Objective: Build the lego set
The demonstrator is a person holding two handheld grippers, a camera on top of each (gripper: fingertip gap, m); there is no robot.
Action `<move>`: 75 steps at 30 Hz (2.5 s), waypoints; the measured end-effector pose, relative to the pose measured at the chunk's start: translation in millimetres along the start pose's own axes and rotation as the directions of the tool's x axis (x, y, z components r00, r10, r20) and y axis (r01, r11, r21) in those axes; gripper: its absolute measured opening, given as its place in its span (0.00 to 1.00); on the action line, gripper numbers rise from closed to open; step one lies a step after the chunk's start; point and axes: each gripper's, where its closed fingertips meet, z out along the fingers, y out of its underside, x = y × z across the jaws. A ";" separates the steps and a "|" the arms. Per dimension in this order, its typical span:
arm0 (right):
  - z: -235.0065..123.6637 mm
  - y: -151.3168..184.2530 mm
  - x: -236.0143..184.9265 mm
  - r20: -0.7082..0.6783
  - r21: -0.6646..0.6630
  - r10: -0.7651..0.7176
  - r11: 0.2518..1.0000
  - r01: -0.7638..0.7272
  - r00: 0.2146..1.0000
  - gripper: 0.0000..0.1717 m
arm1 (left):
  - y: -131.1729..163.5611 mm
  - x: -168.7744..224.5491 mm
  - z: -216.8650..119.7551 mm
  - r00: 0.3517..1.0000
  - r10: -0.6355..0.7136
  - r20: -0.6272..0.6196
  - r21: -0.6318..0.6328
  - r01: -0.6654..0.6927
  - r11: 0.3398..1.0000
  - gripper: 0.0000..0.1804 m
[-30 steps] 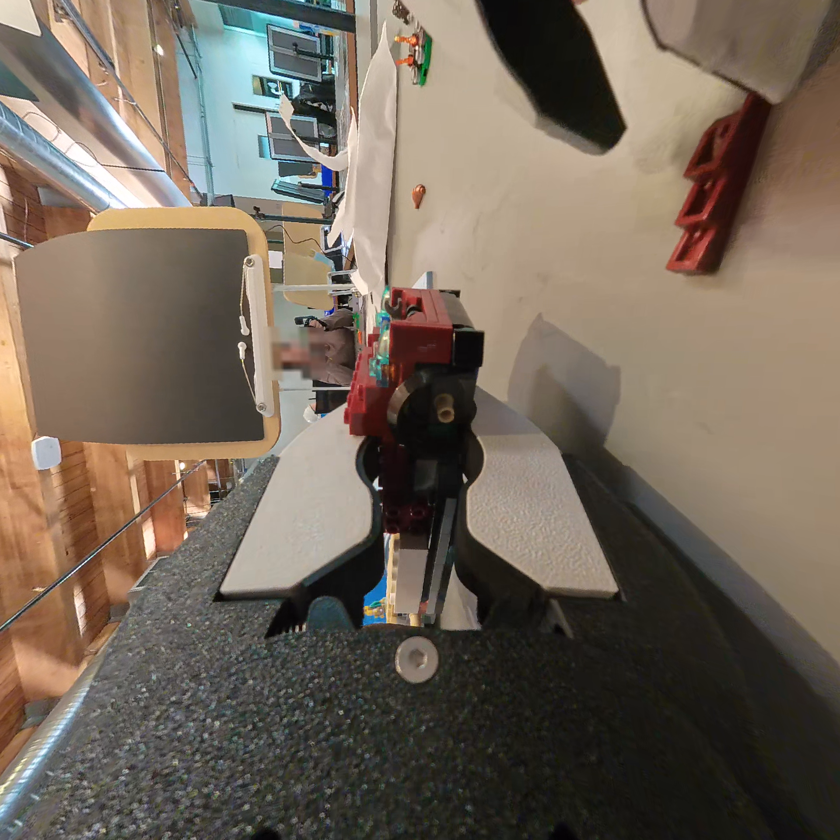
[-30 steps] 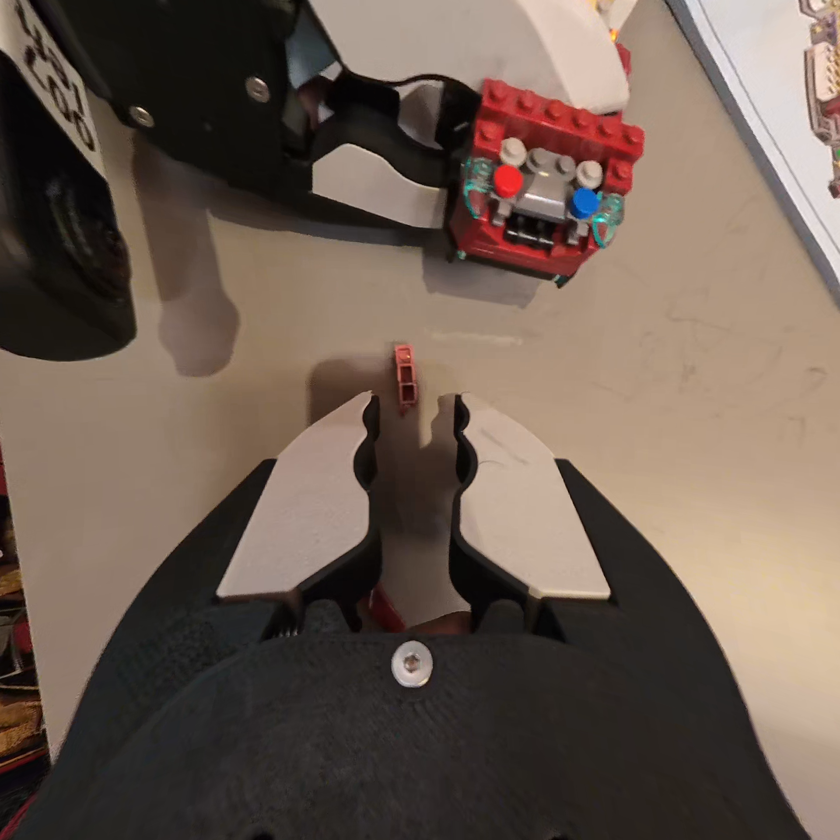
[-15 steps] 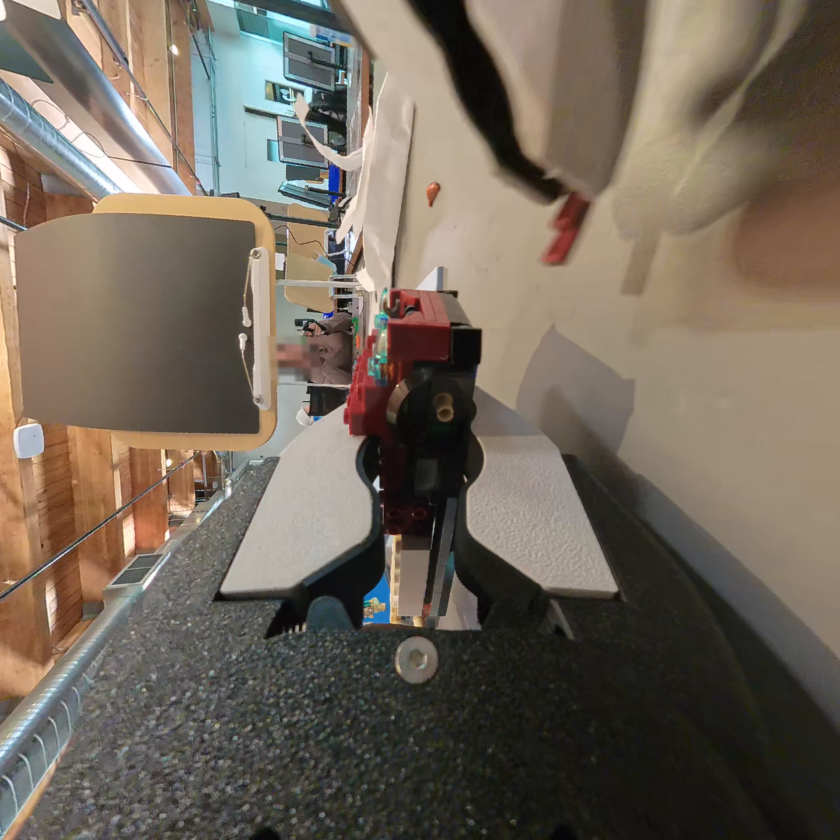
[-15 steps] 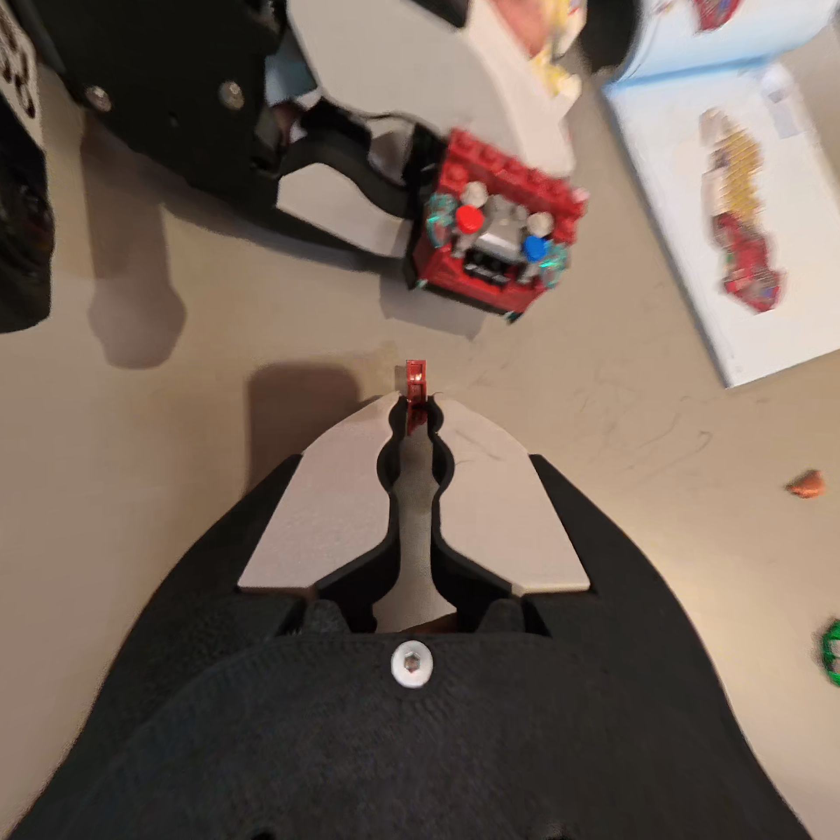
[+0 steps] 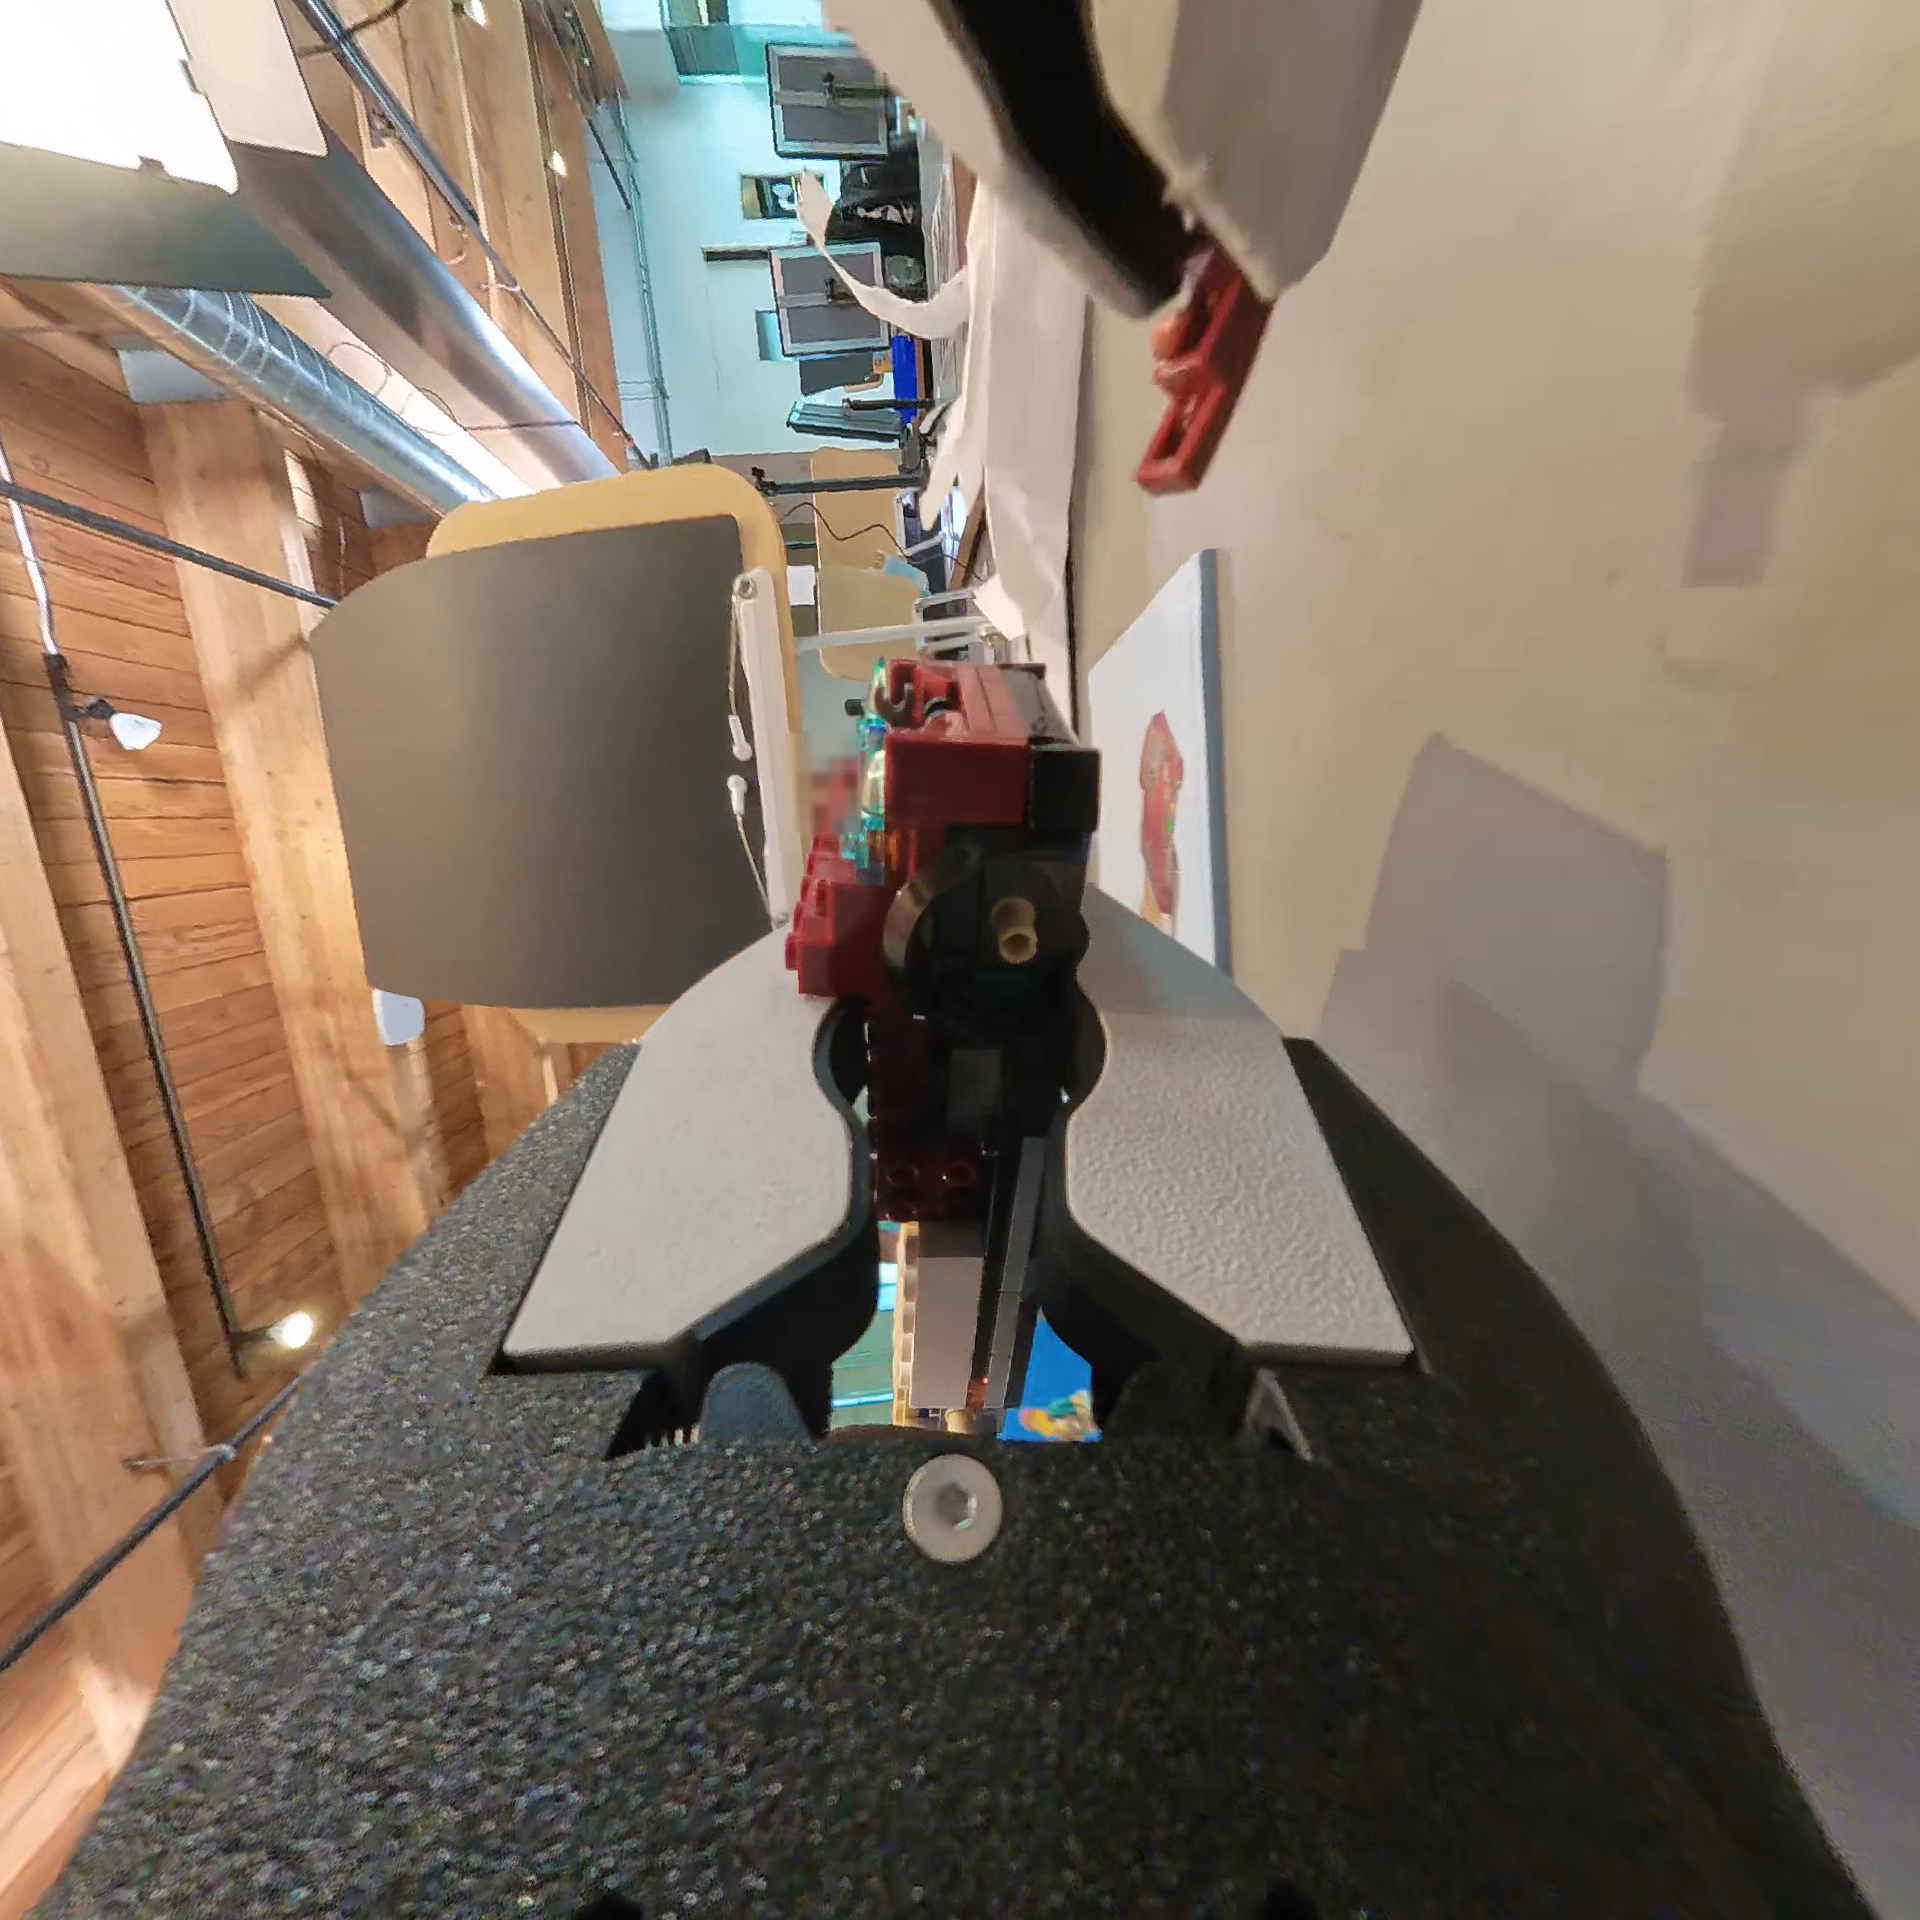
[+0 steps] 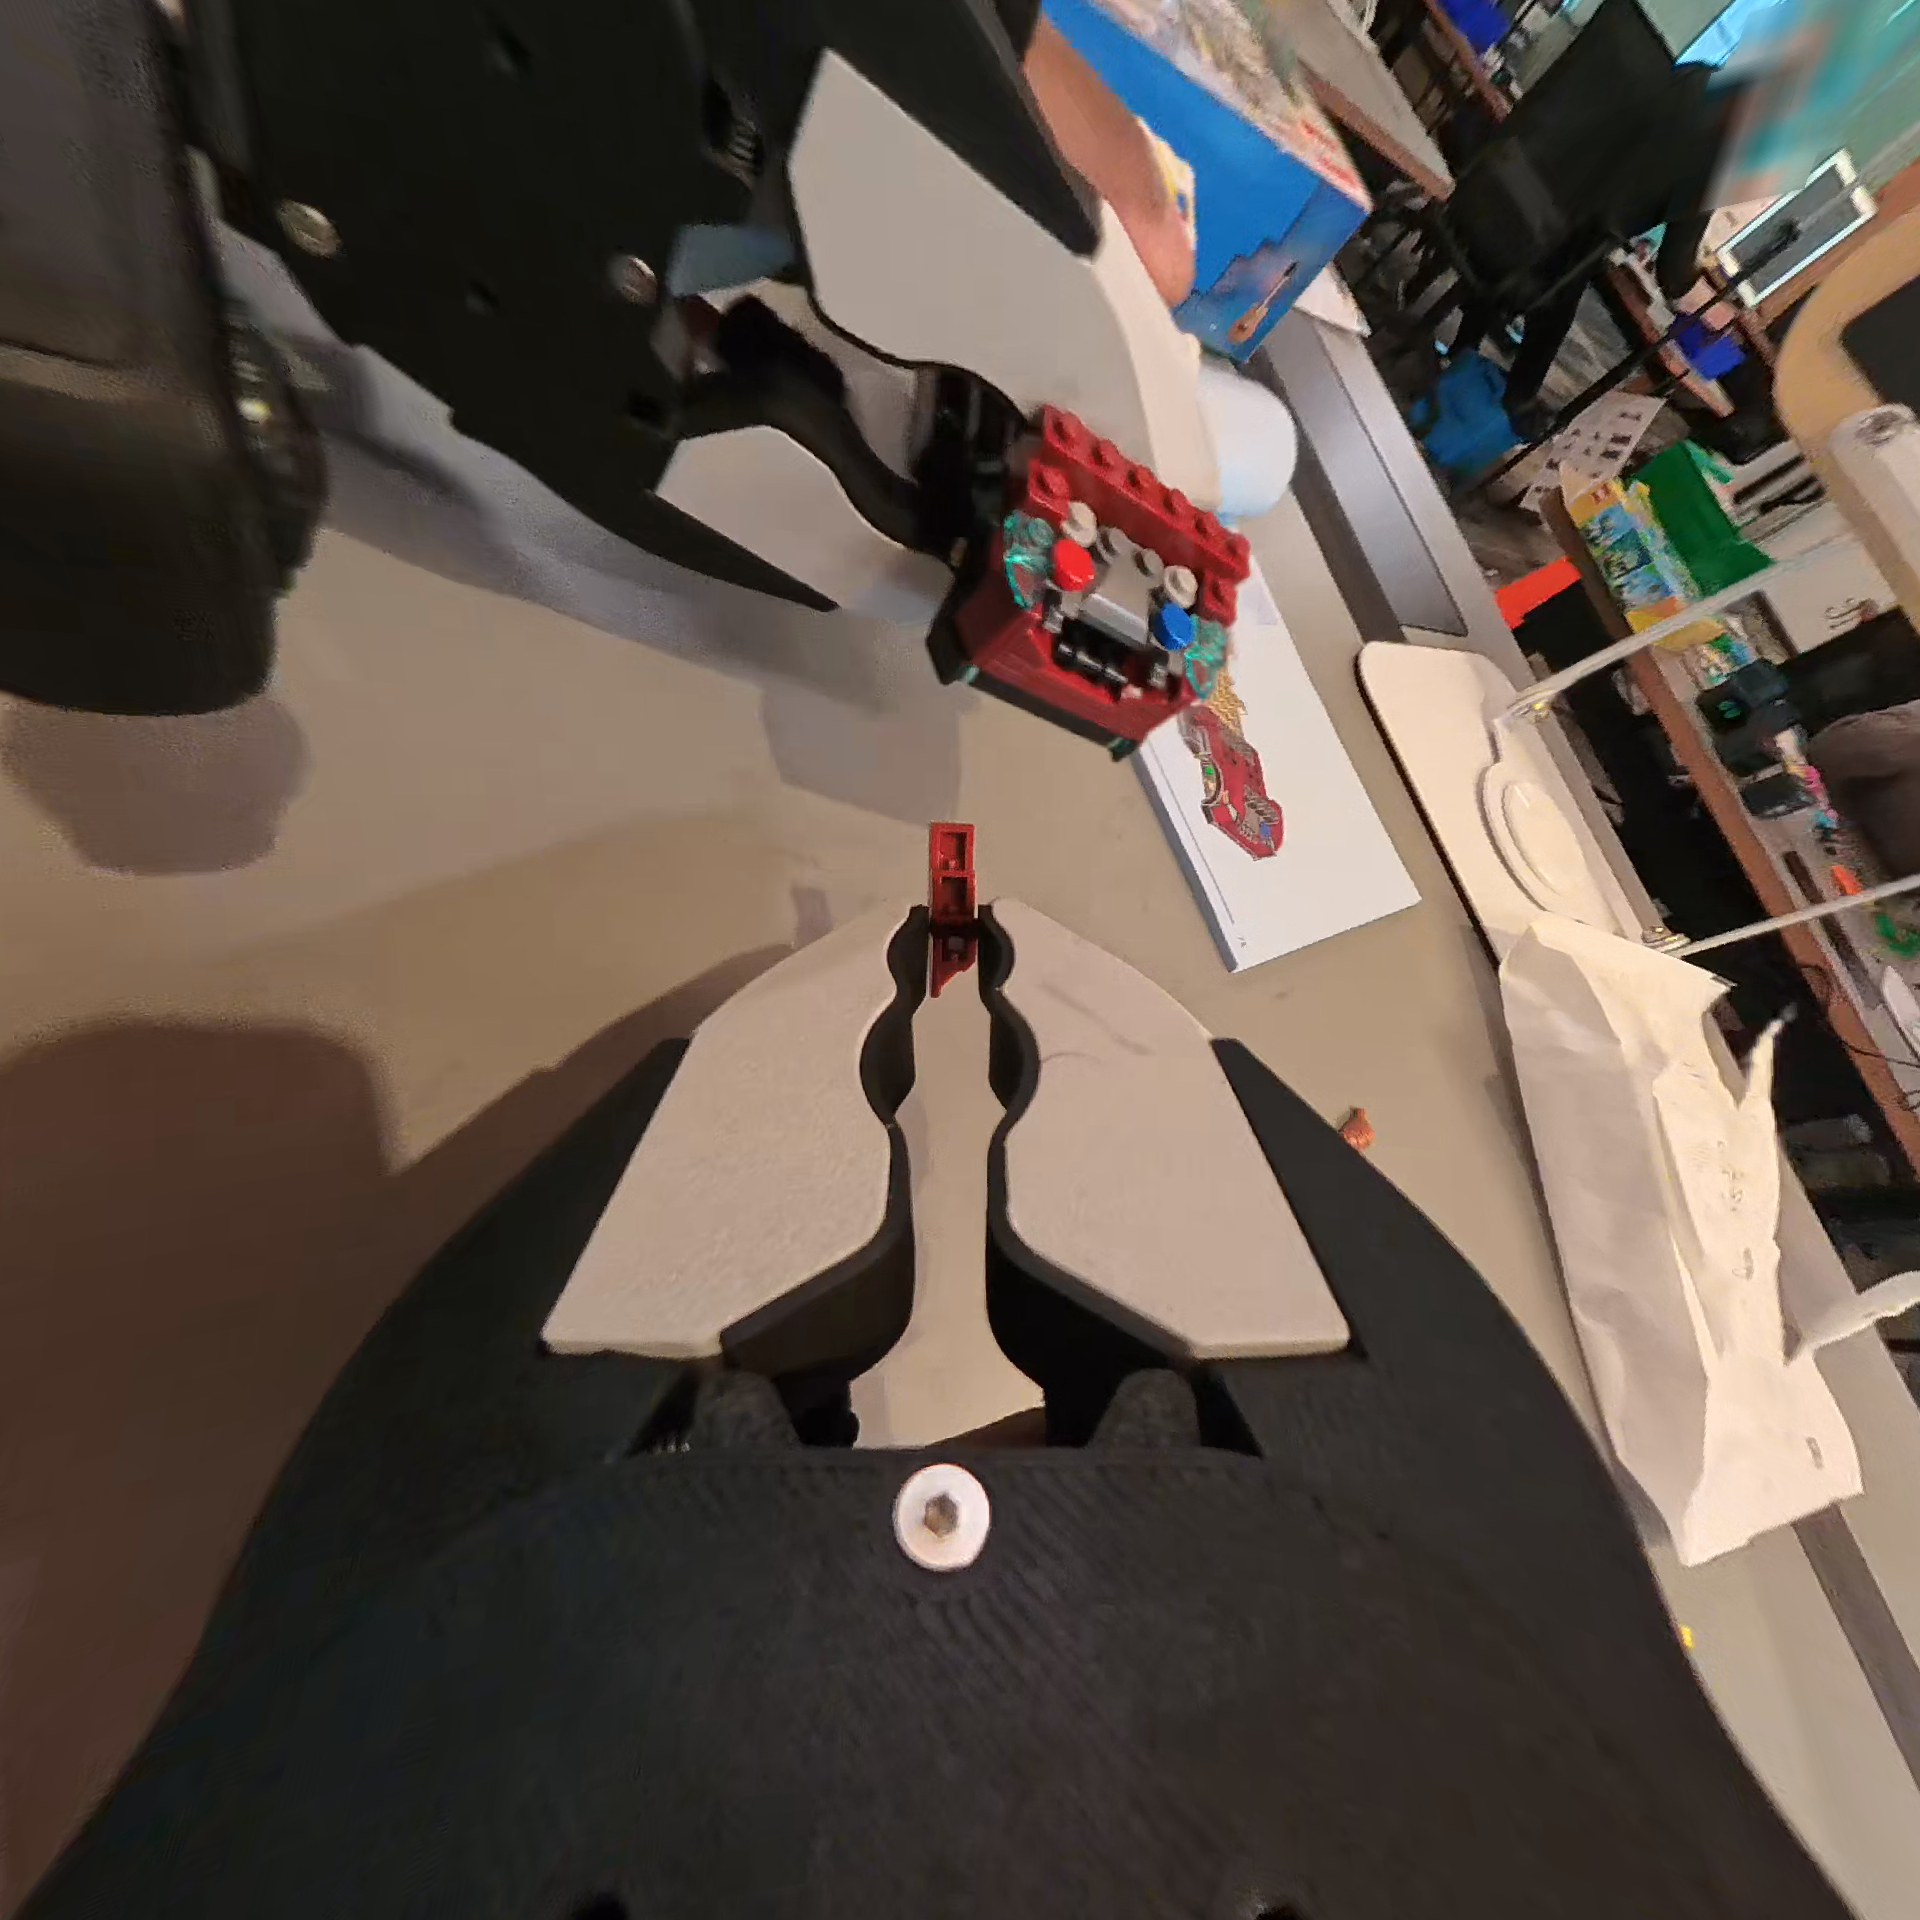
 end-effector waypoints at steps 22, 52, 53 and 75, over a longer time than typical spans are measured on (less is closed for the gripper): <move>-22.1 36.2 -32.0 0.215 -0.227 0.261 0.951 -0.212 0.941 0.15 | -19.8 7.6 1.6 0.983 -0.171 -0.072 0.145 0.180 0.973 0.18; -23.9 14.0 0.2 0.084 -0.049 0.223 0.974 -0.219 0.971 0.13 | -16.5 14.1 1.5 0.965 -0.223 -0.139 0.157 0.243 0.957 0.18; -23.4 19.6 -1.3 0.091 -0.086 0.236 0.970 -0.229 0.967 0.13 | -17.2 15.1 1.3 0.964 -0.224 -0.145 0.159 0.246 0.956 0.18; -23.5 45.7 -49.1 0.295 -0.267 0.234 0.951 -0.155 0.926 0.12 | -33.5 21.5 -6.0 0.960 -0.203 -0.190 0.201 0.241 0.950 0.18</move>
